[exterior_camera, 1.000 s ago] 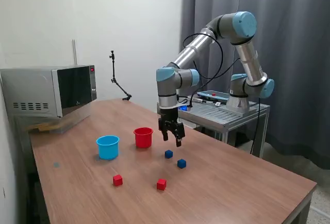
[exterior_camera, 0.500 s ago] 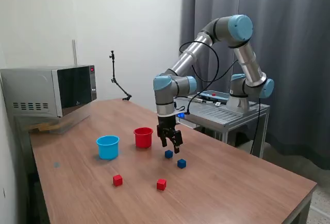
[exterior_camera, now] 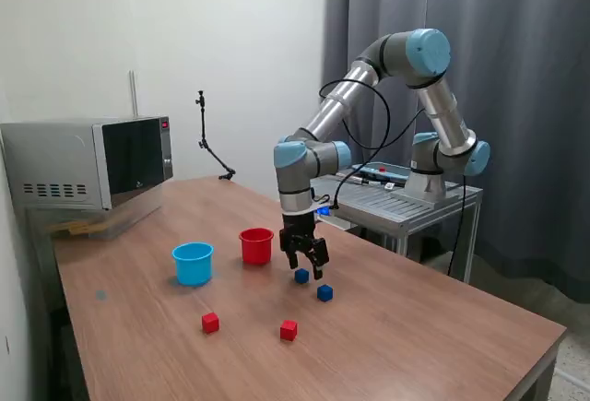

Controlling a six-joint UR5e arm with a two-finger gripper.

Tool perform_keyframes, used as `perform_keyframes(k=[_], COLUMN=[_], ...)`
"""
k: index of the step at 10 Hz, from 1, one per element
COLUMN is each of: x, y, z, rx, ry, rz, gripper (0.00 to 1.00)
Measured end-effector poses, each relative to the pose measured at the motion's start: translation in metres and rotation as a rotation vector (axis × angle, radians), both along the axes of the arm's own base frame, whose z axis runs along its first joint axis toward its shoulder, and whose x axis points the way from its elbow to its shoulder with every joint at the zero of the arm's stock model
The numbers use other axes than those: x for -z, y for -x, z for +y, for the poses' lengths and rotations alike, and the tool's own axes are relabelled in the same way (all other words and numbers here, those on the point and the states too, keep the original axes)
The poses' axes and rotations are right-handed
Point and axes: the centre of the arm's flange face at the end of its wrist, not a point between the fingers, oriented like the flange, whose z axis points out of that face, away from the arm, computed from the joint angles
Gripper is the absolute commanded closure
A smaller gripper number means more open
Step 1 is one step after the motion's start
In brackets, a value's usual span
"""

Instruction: Place red objects in the red bin, and blue objects in the blue bin.

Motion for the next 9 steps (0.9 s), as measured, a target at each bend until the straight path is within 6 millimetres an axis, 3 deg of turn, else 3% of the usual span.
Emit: perform_keyframes(k=[9], x=[0.0009], y=[0.0022], z=[0.004], rx=[-0.046], ry=[-0.002], rz=[0.01], gripper=[0.0])
